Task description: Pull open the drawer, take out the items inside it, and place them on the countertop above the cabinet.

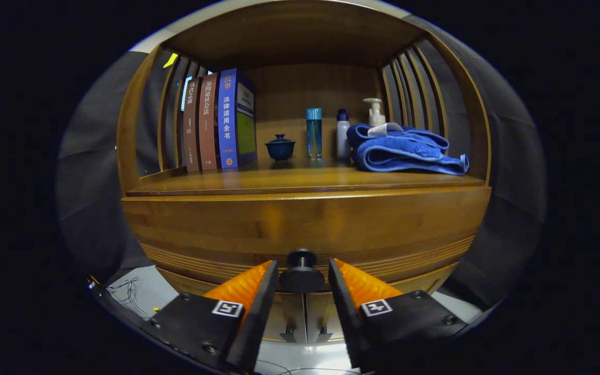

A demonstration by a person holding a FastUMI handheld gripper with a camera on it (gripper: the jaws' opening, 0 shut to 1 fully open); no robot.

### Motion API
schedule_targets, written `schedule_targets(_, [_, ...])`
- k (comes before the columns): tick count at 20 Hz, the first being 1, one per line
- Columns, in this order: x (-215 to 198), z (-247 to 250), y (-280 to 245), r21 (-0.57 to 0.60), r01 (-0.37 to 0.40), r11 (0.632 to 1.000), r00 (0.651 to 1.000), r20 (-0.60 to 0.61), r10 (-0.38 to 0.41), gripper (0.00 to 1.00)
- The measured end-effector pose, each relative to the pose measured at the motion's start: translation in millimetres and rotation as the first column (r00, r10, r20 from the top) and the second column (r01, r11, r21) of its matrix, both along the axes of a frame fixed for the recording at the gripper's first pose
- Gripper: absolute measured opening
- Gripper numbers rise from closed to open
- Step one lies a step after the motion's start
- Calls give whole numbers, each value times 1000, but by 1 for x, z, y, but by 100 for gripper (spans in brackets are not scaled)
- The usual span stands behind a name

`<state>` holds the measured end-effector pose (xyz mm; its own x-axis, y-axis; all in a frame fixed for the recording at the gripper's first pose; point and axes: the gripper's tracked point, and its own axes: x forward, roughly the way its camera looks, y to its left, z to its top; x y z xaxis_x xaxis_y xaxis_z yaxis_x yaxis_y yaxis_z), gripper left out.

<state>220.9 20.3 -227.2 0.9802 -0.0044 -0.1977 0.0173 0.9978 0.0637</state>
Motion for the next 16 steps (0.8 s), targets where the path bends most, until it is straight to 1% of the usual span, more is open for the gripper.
schedule_targets(1, [-3, -3, 0, -4, 1, 1000, 1000, -10, -1, 59])
schedule_targets(3, [1, -9, -1, -21, 5, 1000, 1000, -16, -6, 50])
schedule_targets(6, [-3, -3, 0, 6, 8, 1000, 1000, -16, -7, 38])
schedule_targets(7, [-4, -2, 0, 13, 8, 1000, 1000, -13, -8, 30])
schedule_targets(11, [-28, -3, 1, 3, 14, 1000, 1000, -21, -14, 31])
schedule_targets(16, [-78, -4, 3, 5, 14, 1000, 999, -31, -14, 30])
